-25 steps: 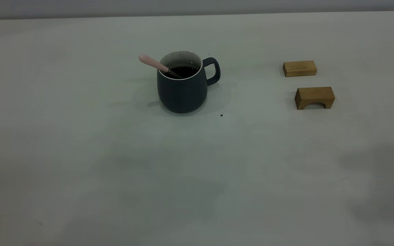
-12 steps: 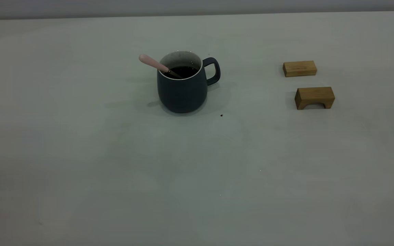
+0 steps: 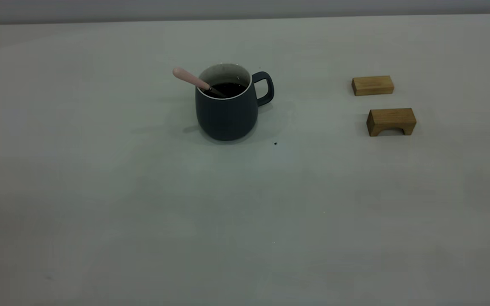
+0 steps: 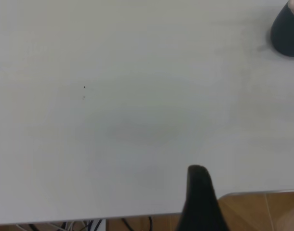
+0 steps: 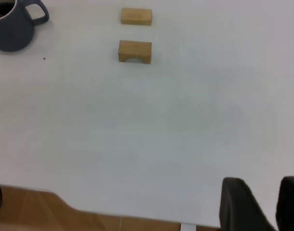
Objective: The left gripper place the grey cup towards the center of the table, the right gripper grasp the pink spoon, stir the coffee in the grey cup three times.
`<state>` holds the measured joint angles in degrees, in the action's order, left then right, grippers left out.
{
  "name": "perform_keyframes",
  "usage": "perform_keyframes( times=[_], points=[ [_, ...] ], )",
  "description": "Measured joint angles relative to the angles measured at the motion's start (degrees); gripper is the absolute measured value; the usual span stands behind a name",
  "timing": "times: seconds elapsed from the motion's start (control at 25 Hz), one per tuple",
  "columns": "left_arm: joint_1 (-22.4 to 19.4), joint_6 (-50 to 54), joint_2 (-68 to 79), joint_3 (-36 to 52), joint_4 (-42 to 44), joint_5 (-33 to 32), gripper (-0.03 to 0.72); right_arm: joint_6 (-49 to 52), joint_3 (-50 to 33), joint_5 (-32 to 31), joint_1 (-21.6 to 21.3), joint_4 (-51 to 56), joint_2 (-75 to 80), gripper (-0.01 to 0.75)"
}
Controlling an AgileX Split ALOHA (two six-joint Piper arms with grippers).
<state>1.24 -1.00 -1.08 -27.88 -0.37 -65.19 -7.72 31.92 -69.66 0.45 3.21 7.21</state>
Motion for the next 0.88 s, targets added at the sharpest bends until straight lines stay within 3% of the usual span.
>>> perform_keyframes(
  times=[0.36,0.88],
  points=[
    [0.00,0.00,0.00,0.00,0.00,0.00,0.591,1.82,-4.02,4.59,0.00,0.07,-1.84,0.236],
    [0.00,0.00,0.00,0.00,0.00,0.00,0.591,2.51,-5.05,4.65,-0.83,0.12,-6.04,0.236]
  ],
)
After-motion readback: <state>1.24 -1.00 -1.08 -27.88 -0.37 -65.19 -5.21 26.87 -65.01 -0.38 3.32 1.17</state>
